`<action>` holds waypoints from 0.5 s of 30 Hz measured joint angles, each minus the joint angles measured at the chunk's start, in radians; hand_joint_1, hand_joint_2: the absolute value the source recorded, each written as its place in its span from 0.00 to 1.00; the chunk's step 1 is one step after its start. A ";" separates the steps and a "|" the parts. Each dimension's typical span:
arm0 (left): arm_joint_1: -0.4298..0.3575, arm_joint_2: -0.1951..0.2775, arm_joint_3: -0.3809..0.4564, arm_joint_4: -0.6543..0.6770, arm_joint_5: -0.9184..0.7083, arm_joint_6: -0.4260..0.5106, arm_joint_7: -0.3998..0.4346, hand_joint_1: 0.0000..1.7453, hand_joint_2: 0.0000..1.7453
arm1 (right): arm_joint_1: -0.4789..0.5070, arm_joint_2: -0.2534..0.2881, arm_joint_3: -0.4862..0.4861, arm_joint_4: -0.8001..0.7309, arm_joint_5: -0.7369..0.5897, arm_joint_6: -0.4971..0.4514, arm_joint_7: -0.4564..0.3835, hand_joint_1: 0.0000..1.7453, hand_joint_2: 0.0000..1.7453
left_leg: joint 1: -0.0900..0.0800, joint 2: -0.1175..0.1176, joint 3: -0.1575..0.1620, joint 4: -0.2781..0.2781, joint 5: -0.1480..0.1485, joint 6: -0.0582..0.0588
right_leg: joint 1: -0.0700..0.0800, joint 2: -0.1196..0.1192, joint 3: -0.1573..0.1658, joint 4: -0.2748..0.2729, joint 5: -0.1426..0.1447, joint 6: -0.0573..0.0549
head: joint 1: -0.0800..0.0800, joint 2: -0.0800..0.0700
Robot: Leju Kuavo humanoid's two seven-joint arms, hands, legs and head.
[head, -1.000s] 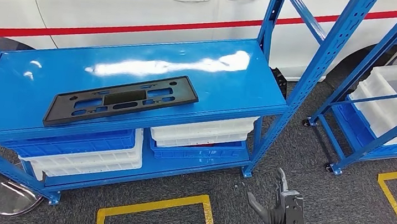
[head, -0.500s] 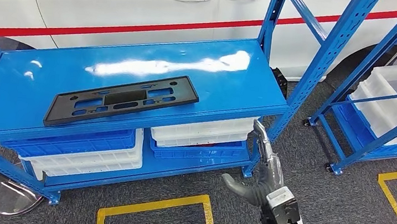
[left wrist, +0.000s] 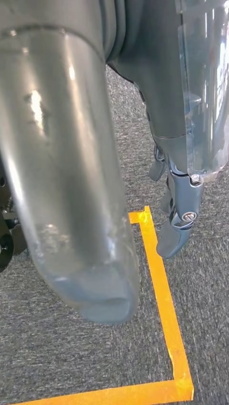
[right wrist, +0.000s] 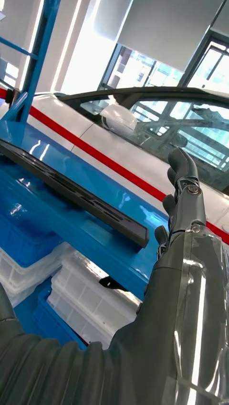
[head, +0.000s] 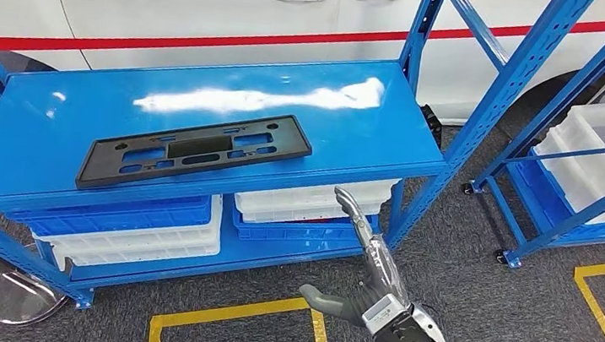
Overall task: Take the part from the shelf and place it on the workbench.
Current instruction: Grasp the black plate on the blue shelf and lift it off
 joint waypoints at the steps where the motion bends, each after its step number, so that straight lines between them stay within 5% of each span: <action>1: 0.000 -0.001 0.002 0.000 -0.001 0.000 0.000 0.00 0.00 | 0.000 -0.002 0.003 0.000 0.005 -0.001 0.002 0.00 0.75 | 0.000 -0.001 0.001 0.002 -0.002 -0.001 | 0.000 0.000 0.005 -0.014 0.022 -0.002 | 0.000 0.000; 2: 0.000 -0.001 0.004 0.000 -0.003 0.000 0.001 0.00 0.00 | -0.001 -0.004 0.005 0.000 0.018 -0.003 0.005 0.00 1.00 | 0.000 -0.002 0.002 0.005 -0.004 -0.003 | 0.000 0.000 0.029 -0.068 0.060 -0.005 | 0.000 0.000; 4: 0.000 -0.004 0.007 0.000 -0.010 -0.001 0.003 0.00 0.00 | -0.005 -0.007 0.014 0.000 0.091 -0.025 0.015 0.00 1.00 | -0.002 -0.004 0.005 0.012 -0.012 -0.011 | 0.003 0.000 0.096 -0.210 0.122 -0.014 | 0.000 0.000; 6: -0.001 -0.006 0.012 0.000 -0.020 -0.002 0.005 0.00 0.00 | -0.013 -0.004 0.035 0.000 0.241 -0.085 0.037 0.00 1.00 | -0.004 -0.004 0.002 0.017 -0.017 -0.021 | 0.007 0.001 0.125 -0.276 0.136 -0.021 | 0.000 0.000; 10: -0.005 -0.009 0.020 -0.002 -0.051 -0.004 0.009 0.00 0.00 | -0.038 0.026 0.099 0.004 0.658 -0.282 0.119 0.00 1.00 | -0.002 -0.004 -0.007 0.037 -0.036 -0.046 | 0.004 0.002 0.127 -0.287 0.138 -0.038 | -0.003 0.000; 14: -0.010 -0.010 0.022 -0.003 -0.088 -0.006 0.009 0.00 0.00 | -0.091 0.061 0.176 0.052 1.054 -0.475 0.197 0.00 1.00 | 0.012 -0.003 -0.119 0.269 -0.146 -0.072 | 0.000 -0.002 0.127 -0.290 0.139 -0.050 | -0.011 0.000; 15: -0.011 -0.010 0.022 -0.003 -0.096 -0.006 0.009 0.00 0.00 | -0.102 0.066 0.190 0.074 1.114 -0.508 0.209 0.00 1.00 | 0.015 -0.003 -0.140 0.307 -0.151 -0.077 | 0.000 -0.002 0.128 -0.290 0.139 -0.050 | -0.011 0.000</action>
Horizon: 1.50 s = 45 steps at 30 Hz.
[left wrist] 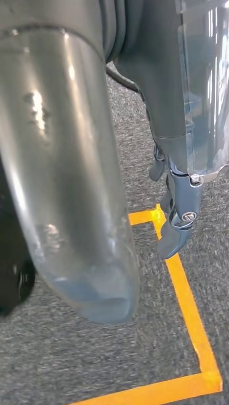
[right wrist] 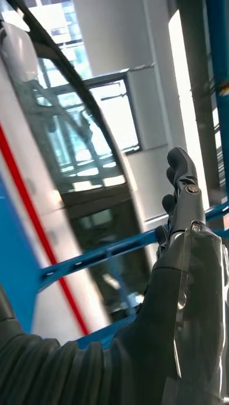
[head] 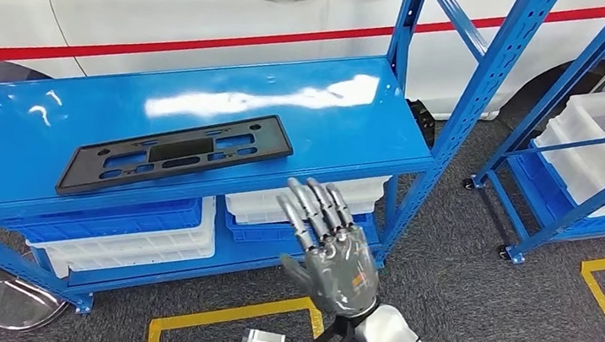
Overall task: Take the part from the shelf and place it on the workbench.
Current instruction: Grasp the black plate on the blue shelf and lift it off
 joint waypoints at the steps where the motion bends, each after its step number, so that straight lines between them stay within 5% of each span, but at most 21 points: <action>1: -0.001 0.000 0.000 0.000 -0.006 0.000 0.000 0.00 0.00 | -0.010 0.005 0.013 0.022 0.046 -0.028 0.008 0.00 1.00 | 0.003 0.000 -0.003 -0.001 0.016 -0.003 | 0.000 0.000 0.001 0.001 -0.001 0.001 | 0.000 0.000; 4: -0.005 0.002 0.000 0.000 -0.015 0.001 0.000 0.00 0.00 | -0.036 0.020 0.039 0.076 0.102 -0.068 0.021 0.00 1.00 | 0.010 0.001 0.076 -0.190 0.122 -0.007 | -0.002 0.002 0.002 0.008 -0.007 0.010 | -0.001 0.000; 6: -0.008 0.002 0.000 0.000 -0.017 0.001 0.000 0.00 0.00 | -0.050 0.026 0.048 0.098 0.110 -0.074 0.026 0.00 1.00 | 0.009 -0.001 0.107 -0.266 0.147 0.003 | 0.001 0.002 -0.001 0.014 -0.009 0.022 | -0.001 0.000; 10: -0.011 0.003 0.000 0.000 -0.030 0.001 -0.001 0.00 0.00 | -0.104 0.022 0.092 0.159 0.143 -0.102 0.089 0.00 1.00 | 0.005 -0.002 0.104 -0.275 0.153 0.034 | -0.002 0.003 -0.011 0.028 -0.017 0.042 | 0.001 0.000; 14: -0.019 0.005 0.000 0.000 -0.043 0.001 -0.001 0.00 0.00 | -0.183 -0.001 0.199 0.251 0.152 -0.138 0.223 0.00 1.00 | 0.001 0.001 0.098 -0.278 0.160 0.054 | -0.002 0.003 -0.114 0.243 -0.126 0.049 | 0.005 0.000; 16: -0.020 0.006 0.001 0.000 -0.047 0.002 -0.001 0.00 0.00 | -0.189 -0.005 0.237 0.291 0.146 -0.140 0.235 0.00 1.00 | -0.005 -0.001 0.098 -0.277 0.159 0.056 | 0.001 0.003 -0.143 0.299 -0.129 0.044 | 0.005 0.000; 18: -0.019 0.006 0.003 0.000 -0.043 0.002 -0.003 0.00 0.00 | -0.180 0.000 0.247 0.313 0.076 -0.095 0.180 0.00 1.00 | -0.011 -0.003 0.101 -0.277 0.159 0.056 | 0.007 0.003 -0.099 0.208 -0.067 0.029 | 0.005 0.000; 21: -0.018 0.001 0.017 0.000 -0.032 0.000 -0.004 0.00 0.00 | -0.143 0.027 0.218 0.320 -0.236 0.065 0.024 0.00 1.00 | -0.015 -0.004 0.101 -0.275 0.155 0.052 | 0.022 0.000 -0.019 0.037 -0.006 0.000 | 0.002 0.000; 25: -0.016 0.000 0.028 0.000 -0.028 -0.003 -0.006 0.00 0.00 | -0.115 0.049 0.184 0.320 -0.426 0.125 -0.038 0.00 0.00 | -0.015 0.000 0.097 -0.269 0.146 0.034 | 0.018 0.001 -0.009 0.005 0.001 -0.003 | 0.001 0.000; 27: -0.016 0.001 0.033 -0.001 -0.028 -0.005 -0.006 0.00 0.00 | -0.106 0.061 0.169 0.320 -0.476 0.162 -0.062 0.00 0.00 | -0.013 0.000 0.071 -0.203 0.103 0.023 | 0.009 -0.001 -0.001 -0.007 0.006 -0.007 | -0.002 0.000; 29: -0.014 0.001 0.040 -0.001 -0.033 -0.010 -0.007 0.00 0.00 | -0.085 0.077 0.143 0.320 -0.630 0.253 -0.113 0.00 0.00 | -0.004 0.000 0.013 -0.075 0.040 0.011 | 0.008 -0.005 0.000 -0.008 0.005 -0.010 | -0.004 0.000; 31: -0.011 0.001 0.044 -0.002 -0.042 -0.013 -0.009 0.00 0.00 | -0.060 0.088 0.112 0.320 -0.778 0.323 -0.160 0.00 0.00 | 0.005 0.001 -0.023 -0.001 0.025 0.001 | 0.007 -0.012 0.000 -0.005 0.002 -0.009 | -0.005 0.000; 32: -0.010 0.002 0.046 -0.002 -0.046 -0.013 -0.010 0.00 0.00 | -0.052 0.092 0.099 0.319 -0.804 0.333 -0.172 0.00 0.00 | 0.009 0.002 -0.015 -0.020 0.047 -0.003 | 0.006 -0.016 0.000 -0.001 0.000 -0.006 | -0.005 0.000; 35: -0.011 0.004 0.053 -0.003 -0.055 -0.014 -0.012 0.00 0.00 | -0.041 0.098 0.072 0.305 -0.782 0.342 -0.178 0.00 0.00 | 0.012 0.038 0.069 -0.201 0.136 -0.008 | 0.004 -0.027 0.001 0.015 -0.014 0.009 | -0.008 0.000; 37: -0.015 0.004 0.057 -0.003 -0.060 -0.016 -0.014 0.00 0.00 | -0.035 0.100 0.059 0.292 -0.768 0.345 -0.176 0.00 0.00 | 0.007 0.053 0.091 -0.254 0.146 0.004 | 0.008 -0.036 0.000 0.023 -0.021 0.021 | -0.008 0.000; 41: -0.014 0.004 0.067 -0.003 -0.063 -0.017 -0.015 0.00 0.00 | -0.029 0.107 0.039 0.275 -0.749 0.326 -0.173 0.00 0.00 | 0.004 0.035 0.087 -0.260 0.153 0.035 | 0.005 -0.037 -0.006 0.045 -0.041 0.038 | -0.004 0.000; 45: -0.014 0.004 0.071 -0.004 -0.068 -0.017 -0.015 0.00 0.00 | -0.019 0.109 0.025 0.268 -0.719 0.301 -0.169 0.00 0.00 | 0.001 0.027 0.083 -0.262 0.156 0.050 | 0.002 -0.006 -0.115 0.277 -0.159 0.047 | 0.000 0.000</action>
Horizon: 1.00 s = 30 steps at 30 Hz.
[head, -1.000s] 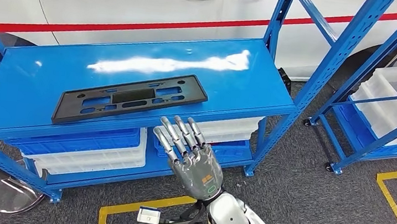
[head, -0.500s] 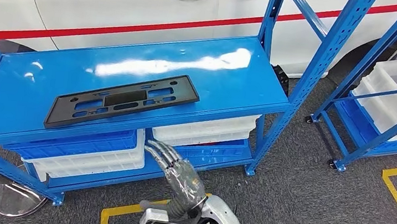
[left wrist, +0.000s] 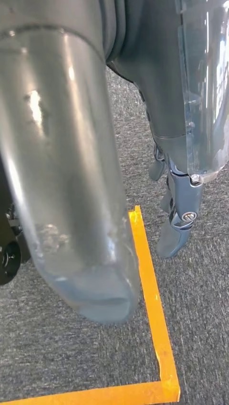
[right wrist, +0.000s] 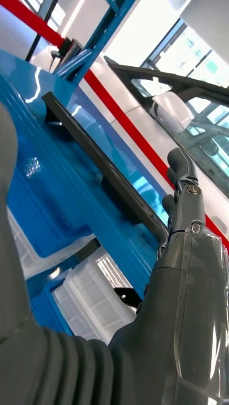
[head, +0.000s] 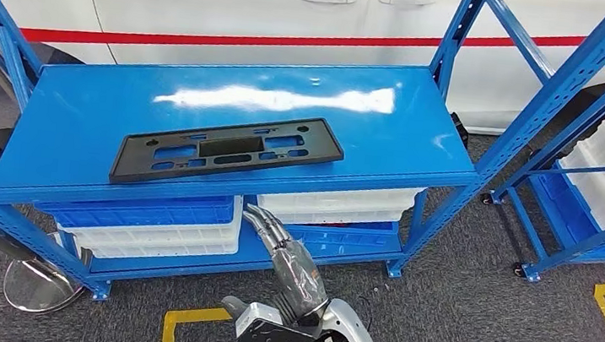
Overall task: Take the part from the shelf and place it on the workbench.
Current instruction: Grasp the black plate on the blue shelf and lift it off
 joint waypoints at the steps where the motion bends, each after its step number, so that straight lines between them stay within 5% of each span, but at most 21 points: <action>1: 0.000 0.000 0.001 0.000 -0.001 0.000 0.000 0.00 0.00 | 0.003 0.000 -0.002 0.000 0.006 -0.004 0.002 0.00 0.00 | -0.002 -0.003 0.000 0.000 0.000 0.001 | 0.000 0.001 -0.020 0.037 -0.006 -0.002 | 0.000 0.000; 2: 0.001 0.000 0.002 0.000 -0.002 -0.001 0.000 0.00 0.00 | 0.005 0.000 -0.004 0.000 0.011 -0.007 0.002 0.00 0.25 | -0.005 -0.006 0.001 0.000 0.000 0.001 | 0.001 0.002 -0.021 0.036 0.009 -0.006 | 0.000 0.000; 5: 0.000 -0.003 0.004 0.000 -0.003 -0.003 0.000 0.00 0.00 | 0.006 0.000 -0.006 -0.007 0.018 -0.010 0.003 0.00 0.25 | -0.012 -0.013 0.005 0.001 -0.001 0.000 | 0.012 0.003 0.068 -0.151 0.110 -0.032 | -0.001 0.000; 6: 0.000 -0.004 0.004 0.000 -0.004 -0.003 0.000 0.00 0.00 | 0.005 0.001 -0.007 -0.010 0.020 -0.011 0.003 0.00 0.00 | -0.013 -0.015 0.005 0.001 -0.001 -0.002 | 0.017 0.001 0.094 -0.208 0.130 -0.040 | -0.001 0.000; 11: 0.000 -0.005 0.011 -0.003 -0.013 -0.007 -0.001 0.00 0.00 | 0.004 0.005 -0.009 -0.018 0.009 0.010 -0.007 0.00 0.00 | -0.009 -0.015 -0.001 0.013 -0.012 -0.026 | 0.017 -0.004 0.114 -0.265 0.147 -0.048 | 0.000 0.000; 15: 0.000 -0.004 0.020 -0.005 -0.021 -0.010 -0.002 0.00 0.00 | 0.001 0.011 -0.009 -0.023 0.021 0.027 -0.010 0.00 0.00 | -0.001 -0.018 -0.091 0.215 -0.119 -0.047 | 0.009 -0.020 0.117 -0.274 0.153 -0.056 | -0.006 0.000; 17: 0.002 -0.003 0.023 -0.006 -0.023 -0.011 -0.002 0.00 0.00 | 0.001 0.011 -0.009 -0.023 0.024 0.029 -0.010 0.00 0.00 | 0.004 -0.017 -0.115 0.267 -0.123 -0.055 | 0.009 -0.031 0.118 -0.272 0.151 -0.055 | -0.006 0.000; 21: 0.003 0.000 0.025 -0.009 -0.024 -0.011 -0.002 0.00 0.00 | 0.001 0.012 -0.009 -0.023 0.025 0.027 -0.010 0.00 0.00 | 0.007 0.004 -0.020 0.071 -0.010 -0.056 | 0.007 -0.051 0.123 -0.266 0.143 -0.047 | -0.007 0.000; 25: 0.003 0.000 0.025 -0.009 -0.024 -0.011 -0.002 0.00 0.00 | 0.001 0.013 -0.009 -0.023 0.025 0.027 -0.010 0.00 0.00 | 0.007 0.011 -0.006 0.044 0.002 -0.055 | 0.007 -0.053 0.124 -0.264 0.141 -0.046 | -0.007 0.000; 27: 0.000 0.000 0.026 -0.010 -0.024 -0.012 -0.002 0.00 0.00 | 0.001 0.014 -0.009 -0.024 0.026 0.026 -0.011 0.00 0.00 | 0.001 0.017 0.004 0.018 0.000 -0.043 | 0.011 -0.062 0.123 -0.261 0.138 -0.039 | -0.006 0.000; 28: 0.000 0.000 0.027 -0.010 -0.024 -0.012 -0.002 0.00 0.00 | 0.000 0.014 -0.010 -0.025 0.032 0.020 -0.009 0.00 0.25 | -0.001 0.015 0.008 0.003 0.002 -0.032 | 0.012 -0.067 0.123 -0.259 0.135 -0.031 | -0.005 0.000; 30: -0.002 0.000 0.029 -0.012 -0.032 -0.013 -0.002 0.00 0.00 | -0.001 0.015 -0.011 -0.029 0.127 -0.037 0.011 0.00 0.75 | 0.000 -0.001 0.006 -0.012 0.007 -0.009 | 0.009 -0.036 0.073 -0.149 0.070 -0.011 | -0.001 0.000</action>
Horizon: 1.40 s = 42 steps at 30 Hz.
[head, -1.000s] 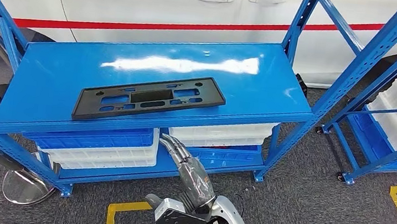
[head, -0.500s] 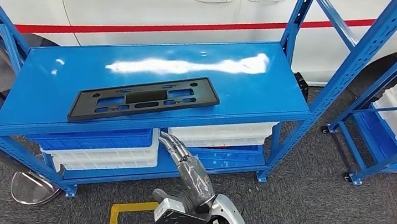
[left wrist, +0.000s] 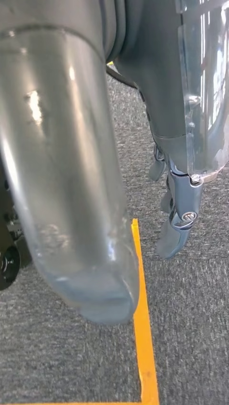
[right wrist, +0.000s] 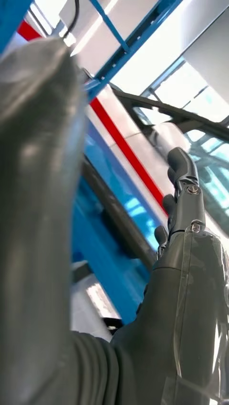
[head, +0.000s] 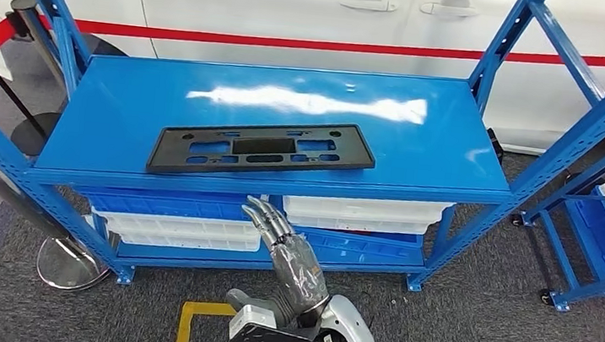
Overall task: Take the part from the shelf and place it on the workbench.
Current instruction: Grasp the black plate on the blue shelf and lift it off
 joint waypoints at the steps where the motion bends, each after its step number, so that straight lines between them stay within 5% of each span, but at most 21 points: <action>1: -0.001 0.000 0.001 -0.001 -0.005 -0.001 0.000 0.00 0.00 | -0.001 0.000 0.000 -0.001 0.081 -0.041 0.019 0.00 1.00 | 0.001 -0.009 -0.002 -0.003 0.004 0.008 | -0.003 0.019 -0.036 0.076 -0.038 0.008 | 0.002 0.000; 2: -0.002 0.000 0.001 -0.002 -0.011 -0.001 0.000 0.00 0.00 | -0.003 0.000 0.001 -0.001 0.176 -0.083 0.043 0.00 1.00 | 0.001 -0.015 -0.004 -0.003 0.005 0.011 | -0.005 0.037 -0.073 0.152 -0.071 0.011 | 0.004 0.000; 3: -0.002 0.000 0.001 -0.002 -0.016 -0.002 0.000 0.00 0.00 | -0.006 -0.001 0.004 0.001 0.257 -0.110 0.067 0.00 1.00 | 0.001 -0.019 -0.004 -0.002 0.005 0.011 | -0.005 0.038 -0.084 0.171 -0.067 0.011 | 0.004 0.000; 4: -0.003 0.000 0.001 -0.002 -0.020 -0.002 0.000 0.00 0.00 | -0.011 -0.001 0.008 0.003 0.331 -0.132 0.091 0.00 1.00 | 0.000 -0.024 -0.003 -0.001 0.005 0.010 | -0.004 0.039 -0.075 0.150 -0.042 0.008 | 0.004 0.000; 7: -0.008 -0.001 0.001 -0.002 -0.031 -0.001 -0.002 0.00 0.00 | -0.033 -0.001 0.021 0.021 0.493 -0.182 0.156 0.00 1.00 | -0.001 -0.035 -0.001 0.001 0.004 0.006 | -0.001 0.045 0.018 -0.046 0.056 -0.007 | 0.003 0.000; 9: -0.011 -0.002 0.002 -0.002 -0.035 0.000 -0.004 0.00 0.00 | -0.046 0.001 0.028 0.041 0.568 -0.217 0.192 0.00 1.00 | -0.002 -0.040 -0.003 0.001 0.005 -0.004 | 0.004 0.049 0.044 -0.108 0.071 -0.014 | 0.004 0.000; 12: -0.012 -0.002 0.004 -0.002 -0.039 0.001 -0.003 0.00 0.00 | -0.055 0.005 0.031 0.069 0.632 -0.262 0.233 0.00 1.00 | -0.002 -0.040 -0.006 0.003 0.002 -0.023 | 0.001 0.046 0.046 -0.120 0.078 -0.026 | 0.004 0.000; 14: -0.012 -0.002 0.008 -0.002 -0.040 0.001 -0.003 0.00 0.00 | -0.062 0.011 0.031 0.081 0.650 -0.278 0.245 0.00 1.00 | -0.001 -0.036 -0.031 0.061 -0.038 -0.031 | -0.005 0.042 0.049 -0.130 0.084 -0.036 | 0.001 0.000; 16: -0.014 -0.002 0.012 -0.002 -0.042 0.000 -0.001 0.00 0.00 | -0.066 0.015 0.031 0.093 0.658 -0.284 0.251 0.00 1.00 | 0.002 -0.032 -0.090 0.194 -0.106 -0.038 | -0.004 0.037 0.048 -0.131 0.085 -0.040 | -0.002 0.000; 18: -0.013 -0.003 0.015 -0.002 -0.043 -0.003 0.001 0.00 0.00 | -0.066 0.016 0.031 0.103 0.667 -0.289 0.256 0.00 1.00 | 0.004 -0.029 -0.132 0.287 -0.133 -0.043 | -0.003 0.034 0.047 -0.128 0.083 -0.041 | -0.002 0.000; 20: -0.012 -0.004 0.017 -0.002 -0.043 -0.012 0.002 0.00 0.00 | -0.066 0.016 0.031 0.111 0.679 -0.299 0.260 0.00 1.00 | 0.006 -0.026 -0.102 0.227 -0.084 -0.043 | -0.003 0.033 0.049 -0.125 0.079 -0.039 | -0.002 0.000; 23: -0.015 -0.005 0.021 -0.002 -0.041 -0.031 0.002 0.00 0.00 | -0.070 0.020 0.031 0.120 0.693 -0.315 0.265 0.00 1.00 | 0.003 -0.020 -0.004 0.031 -0.014 -0.032 | 0.000 0.033 0.053 -0.119 0.069 -0.026 | -0.002 0.000; 28: -0.015 -0.007 0.025 -0.003 -0.041 -0.040 0.002 0.00 0.00 | -0.079 0.026 0.031 0.128 0.701 -0.316 0.274 0.00 1.00 | 0.003 -0.026 0.023 -0.008 -0.020 -0.001 | -0.001 0.034 0.046 -0.082 0.062 0.004 | 0.001 0.000; 30: -0.016 -0.007 0.026 -0.003 -0.041 -0.042 0.002 0.00 0.00 | -0.085 0.027 0.031 0.130 0.702 -0.311 0.279 0.00 1.00 | 0.004 -0.027 0.032 -0.011 -0.024 0.009 | -0.004 0.037 -0.003 0.007 0.017 0.012 | 0.003 0.000; 32: -0.016 -0.008 0.026 -0.003 -0.041 -0.045 0.002 0.00 0.00 | -0.089 0.028 0.031 0.134 0.702 -0.304 0.284 0.00 1.00 | 0.003 -0.028 0.037 -0.010 -0.030 0.013 | -0.004 0.039 -0.085 0.135 -0.032 0.016 | 0.005 0.000; 34: -0.014 -0.008 0.027 -0.003 -0.041 -0.048 0.002 0.00 0.00 | -0.089 0.028 0.031 0.140 0.702 -0.299 0.288 0.00 1.00 | 0.002 -0.030 0.050 -0.010 -0.041 0.012 | -0.004 0.039 -0.129 0.174 -0.018 0.015 | 0.005 0.000; 37: -0.013 -0.011 0.029 -0.003 -0.042 -0.050 0.003 0.00 0.00 | -0.091 0.028 0.031 0.145 0.702 -0.297 0.289 0.00 1.00 | 0.000 -0.034 0.087 -0.011 -0.066 0.004 | 0.002 0.041 -0.071 0.003 0.100 -0.001 | 0.005 0.000; 39: -0.015 -0.014 0.030 -0.003 -0.042 -0.051 0.003 0.00 0.00 | -0.094 0.028 0.031 0.147 0.700 -0.296 0.293 0.00 1.00 | 0.000 -0.036 0.101 -0.015 -0.083 -0.007 | 0.011 0.042 -0.038 -0.081 0.113 -0.017 | 0.003 0.000; 42: -0.017 -0.015 0.032 -0.003 -0.043 -0.053 0.005 0.00 0.00 | -0.095 0.029 0.022 0.150 0.693 -0.297 0.306 0.00 1.00 | -0.001 -0.035 0.121 -0.006 -0.090 -0.024 | 0.010 0.045 -0.011 -0.104 0.103 -0.036 | 0.002 0.000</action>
